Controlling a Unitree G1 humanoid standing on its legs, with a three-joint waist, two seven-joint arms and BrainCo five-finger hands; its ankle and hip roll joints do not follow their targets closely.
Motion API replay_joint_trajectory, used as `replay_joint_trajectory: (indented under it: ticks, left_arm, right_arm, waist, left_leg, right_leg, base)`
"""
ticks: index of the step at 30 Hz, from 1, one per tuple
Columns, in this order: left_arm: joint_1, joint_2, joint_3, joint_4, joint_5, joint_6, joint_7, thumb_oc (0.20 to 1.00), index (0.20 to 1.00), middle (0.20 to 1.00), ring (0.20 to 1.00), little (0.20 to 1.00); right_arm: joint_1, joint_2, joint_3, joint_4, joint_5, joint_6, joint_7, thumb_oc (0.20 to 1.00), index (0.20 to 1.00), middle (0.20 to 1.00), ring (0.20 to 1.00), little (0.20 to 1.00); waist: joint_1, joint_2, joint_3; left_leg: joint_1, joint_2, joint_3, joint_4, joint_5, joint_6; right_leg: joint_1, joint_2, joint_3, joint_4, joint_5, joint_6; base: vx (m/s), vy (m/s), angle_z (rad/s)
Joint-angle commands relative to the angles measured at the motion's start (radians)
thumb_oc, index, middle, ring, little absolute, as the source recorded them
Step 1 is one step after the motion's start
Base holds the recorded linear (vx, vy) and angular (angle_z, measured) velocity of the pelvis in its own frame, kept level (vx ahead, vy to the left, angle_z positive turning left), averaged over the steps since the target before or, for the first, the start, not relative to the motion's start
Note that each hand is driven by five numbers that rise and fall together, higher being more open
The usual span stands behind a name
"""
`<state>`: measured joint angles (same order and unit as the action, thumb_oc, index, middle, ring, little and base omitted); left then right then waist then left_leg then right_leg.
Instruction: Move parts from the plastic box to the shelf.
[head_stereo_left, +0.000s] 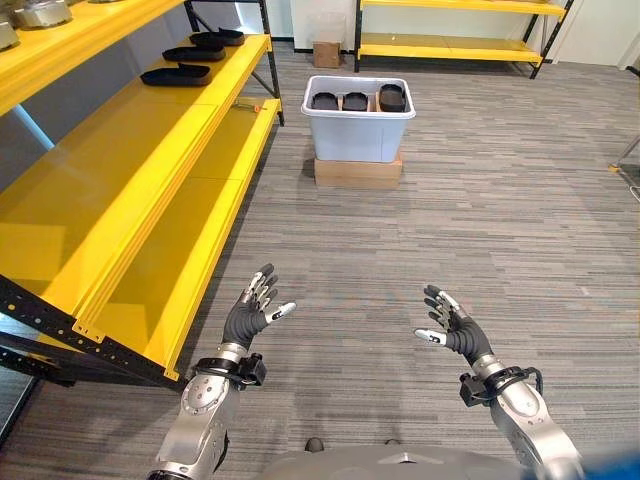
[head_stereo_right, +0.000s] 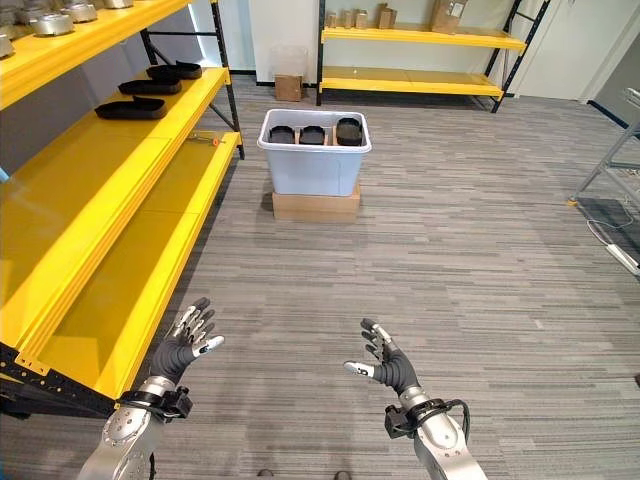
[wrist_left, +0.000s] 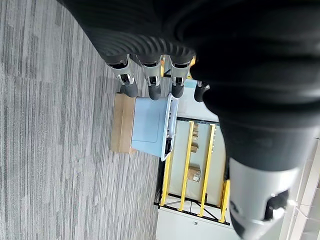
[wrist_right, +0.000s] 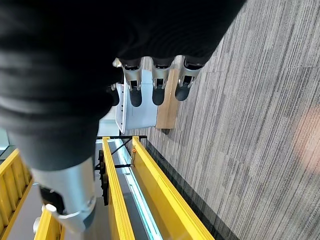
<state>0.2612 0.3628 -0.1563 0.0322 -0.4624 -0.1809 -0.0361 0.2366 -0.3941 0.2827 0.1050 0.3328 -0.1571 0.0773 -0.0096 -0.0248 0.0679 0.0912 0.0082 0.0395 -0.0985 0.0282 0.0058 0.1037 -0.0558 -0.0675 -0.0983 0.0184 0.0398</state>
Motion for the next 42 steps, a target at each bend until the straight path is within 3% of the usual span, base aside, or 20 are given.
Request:
replay_joint_trajectory:
  ticks: [1,42]
  left_arm:
    - [-0.024,0.016,-0.003,-0.027,-0.033,-0.050,0.000,1.000,1.000,1.000,1.000,1.000]
    - [-0.028,0.030,-0.006,-0.039,0.014,-0.047,-0.002,1.000,1.000,1.000,1.000,1.000]
  right_arm:
    - [-0.028,0.003,-0.023,-0.055,0.040,-0.043,0.003,1.000,1.000,1.000,1.000,1.000]
    - [-0.032,0.005,-0.012,-0.047,0.050,-0.030,0.010,1.000,1.000,1.000,1.000,1.000]
  waist:
    - [0.001,-0.003,-0.028]
    - [0.003,-0.006,-0.029]
  left_leg:
    - [-0.035,0.059,-0.052,0.011,-0.032,-0.046]
    - [-0.018,0.060,-0.049,0.011,-0.048,-0.044]
  right_leg:
    - [-0.018,-0.100,-0.041,0.021,-0.014,0.087]
    - [-0.003,-0.102,-0.039,0.016,-0.021,0.089]
  base:
    - [0.00,0.000,0.00]
    - [0.00,0.000,0.00]
